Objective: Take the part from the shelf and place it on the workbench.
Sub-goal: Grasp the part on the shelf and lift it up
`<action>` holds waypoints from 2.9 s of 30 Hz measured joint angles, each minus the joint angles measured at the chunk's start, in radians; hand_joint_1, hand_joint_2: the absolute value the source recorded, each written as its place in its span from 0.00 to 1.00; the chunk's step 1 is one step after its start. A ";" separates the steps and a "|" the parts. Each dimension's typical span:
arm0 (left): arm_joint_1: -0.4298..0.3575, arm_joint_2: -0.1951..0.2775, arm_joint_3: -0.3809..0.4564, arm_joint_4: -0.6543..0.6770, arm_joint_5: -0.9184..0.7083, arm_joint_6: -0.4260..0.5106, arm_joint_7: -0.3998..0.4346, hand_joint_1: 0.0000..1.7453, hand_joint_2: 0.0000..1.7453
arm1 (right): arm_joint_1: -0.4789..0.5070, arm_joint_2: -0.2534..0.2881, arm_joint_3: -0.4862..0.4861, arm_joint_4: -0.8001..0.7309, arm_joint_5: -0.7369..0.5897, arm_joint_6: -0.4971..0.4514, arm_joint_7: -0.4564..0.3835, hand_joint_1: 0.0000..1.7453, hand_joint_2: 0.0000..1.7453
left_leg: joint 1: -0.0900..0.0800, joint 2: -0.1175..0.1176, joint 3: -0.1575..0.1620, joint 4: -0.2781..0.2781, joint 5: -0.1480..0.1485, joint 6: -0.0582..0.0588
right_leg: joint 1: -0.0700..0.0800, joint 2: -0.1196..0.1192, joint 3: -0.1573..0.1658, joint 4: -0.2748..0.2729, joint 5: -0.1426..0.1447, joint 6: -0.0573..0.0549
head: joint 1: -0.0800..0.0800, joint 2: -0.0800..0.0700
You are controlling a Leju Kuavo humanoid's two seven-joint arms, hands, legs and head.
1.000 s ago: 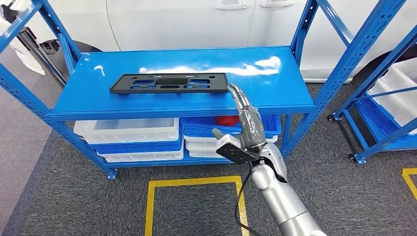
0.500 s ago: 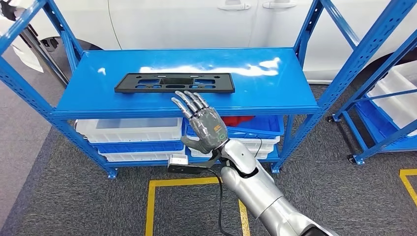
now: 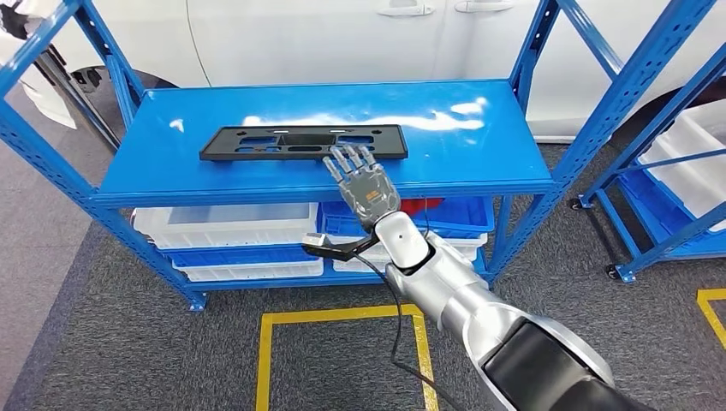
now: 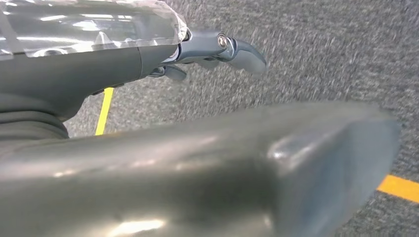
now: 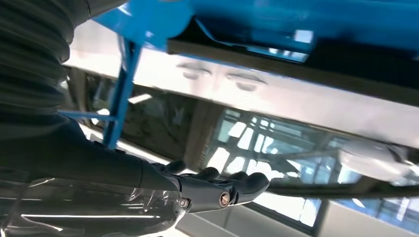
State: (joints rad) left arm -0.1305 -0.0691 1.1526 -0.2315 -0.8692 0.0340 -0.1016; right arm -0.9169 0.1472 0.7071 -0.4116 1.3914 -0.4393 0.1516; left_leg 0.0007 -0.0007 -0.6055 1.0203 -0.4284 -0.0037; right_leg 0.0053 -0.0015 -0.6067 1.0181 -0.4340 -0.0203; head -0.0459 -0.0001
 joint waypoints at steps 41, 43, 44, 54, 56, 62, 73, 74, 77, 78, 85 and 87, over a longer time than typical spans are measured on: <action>-0.009 0.010 0.008 0.009 -0.006 0.009 -0.002 0.00 0.00 | -0.014 0.109 -0.106 0.085 -0.014 0.042 -0.131 0.00 1.00 | 0.023 -0.002 -0.028 0.071 -0.014 -0.041 | -0.012 0.005 0.010 -0.010 0.004 0.001 | 0.000 0.000; -0.010 0.010 0.007 0.010 -0.006 0.009 -0.003 0.00 0.00 | -0.014 0.111 -0.106 0.085 -0.014 0.042 -0.132 0.00 1.00 | 0.021 -0.004 0.008 -0.004 0.004 -0.029 | -0.008 0.007 0.008 -0.006 0.001 0.011 | 0.000 0.000; -0.010 0.010 0.008 0.010 -0.006 0.008 -0.003 0.00 0.00 | -0.014 0.112 -0.106 0.085 -0.013 0.042 -0.133 0.00 1.00 | 0.018 -0.005 0.010 -0.009 0.000 -0.021 | -0.006 0.007 0.007 -0.006 0.001 0.016 | 0.000 0.000; -0.010 0.009 0.008 0.010 -0.004 0.000 -0.006 0.00 0.00 | -0.008 0.112 -0.106 0.088 -0.010 0.047 -0.134 0.00 1.00 | 0.017 -0.005 0.008 -0.012 0.004 0.018 | -0.010 0.006 -0.139 0.295 -0.127 0.036 | 0.000 0.000; -0.010 0.007 0.008 0.010 -0.006 0.000 -0.006 0.00 0.00 | -0.008 0.112 -0.106 0.089 -0.011 0.048 -0.134 0.00 0.75 | 0.015 -0.006 0.010 -0.009 0.001 0.017 | -0.008 0.006 -0.096 0.194 -0.057 0.026 | 0.000 0.000; -0.011 0.000 0.008 0.013 -0.009 -0.001 -0.007 0.00 0.00 | -0.008 0.113 -0.128 0.088 -0.073 0.062 -0.171 0.00 0.00 | 0.011 -0.006 0.009 -0.007 -0.007 -0.008 | 0.001 0.006 -0.010 -0.001 0.008 0.003 | 0.000 0.000; -0.010 0.002 0.009 0.014 -0.010 -0.002 -0.012 0.00 0.00 | -0.008 0.122 -0.157 0.085 -0.078 0.060 -0.178 0.00 0.00 | 0.019 -0.003 -0.034 0.058 0.000 -0.032 | -0.007 0.008 0.015 -0.008 -0.004 -0.003 | 0.000 0.000; -0.011 0.002 0.008 0.014 -0.010 -0.002 -0.012 0.00 0.00 | -0.009 0.122 -0.158 0.085 -0.078 0.060 -0.178 0.00 0.00 | 0.017 -0.003 -0.014 0.016 0.011 -0.026 | -0.005 0.008 0.014 -0.006 -0.006 0.002 | 0.000 0.000; -0.010 0.002 0.008 0.014 -0.011 -0.002 -0.012 0.00 0.00 | -0.009 0.123 -0.161 0.085 -0.077 0.060 -0.178 0.00 0.00 | 0.014 -0.005 -0.003 -0.008 0.010 -0.006 | -0.002 0.008 0.013 -0.007 -0.009 0.018 | 0.000 0.000; -0.010 0.001 0.009 0.014 -0.011 -0.002 -0.012 0.00 0.00 | -0.009 0.123 -0.161 0.084 -0.076 0.060 -0.177 0.00 0.00 | 0.015 -0.006 -0.001 -0.011 0.011 0.000 | -0.003 0.008 0.012 -0.001 -0.014 0.024 | 0.000 0.000; -0.009 0.002 0.009 0.014 -0.012 -0.001 -0.013 0.00 0.00 | -0.002 0.120 -0.163 0.085 -0.067 0.060 -0.172 0.00 0.00 | 0.017 -0.005 0.004 -0.015 0.010 0.019 | -0.009 0.007 -0.143 0.300 -0.130 0.038 | 0.000 0.000; -0.009 0.002 0.009 0.014 -0.012 -0.001 -0.013 0.00 0.00 | -0.003 0.119 -0.164 0.085 -0.066 0.059 -0.172 0.00 0.00 | 0.016 -0.007 0.008 -0.014 0.006 0.017 | -0.008 0.007 -0.096 0.189 -0.058 0.030 | 0.000 0.000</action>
State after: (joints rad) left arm -0.1400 -0.0675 1.1612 -0.2174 -0.8809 0.0328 -0.1144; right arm -0.9195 0.2663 0.5435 -0.3263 1.3250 -0.3799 -0.0202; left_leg 0.0168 -0.0073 -0.5979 1.0067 -0.4222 0.0136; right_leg -0.0025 0.0052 -0.7031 1.2074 -0.4921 0.0095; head -0.0462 -0.0001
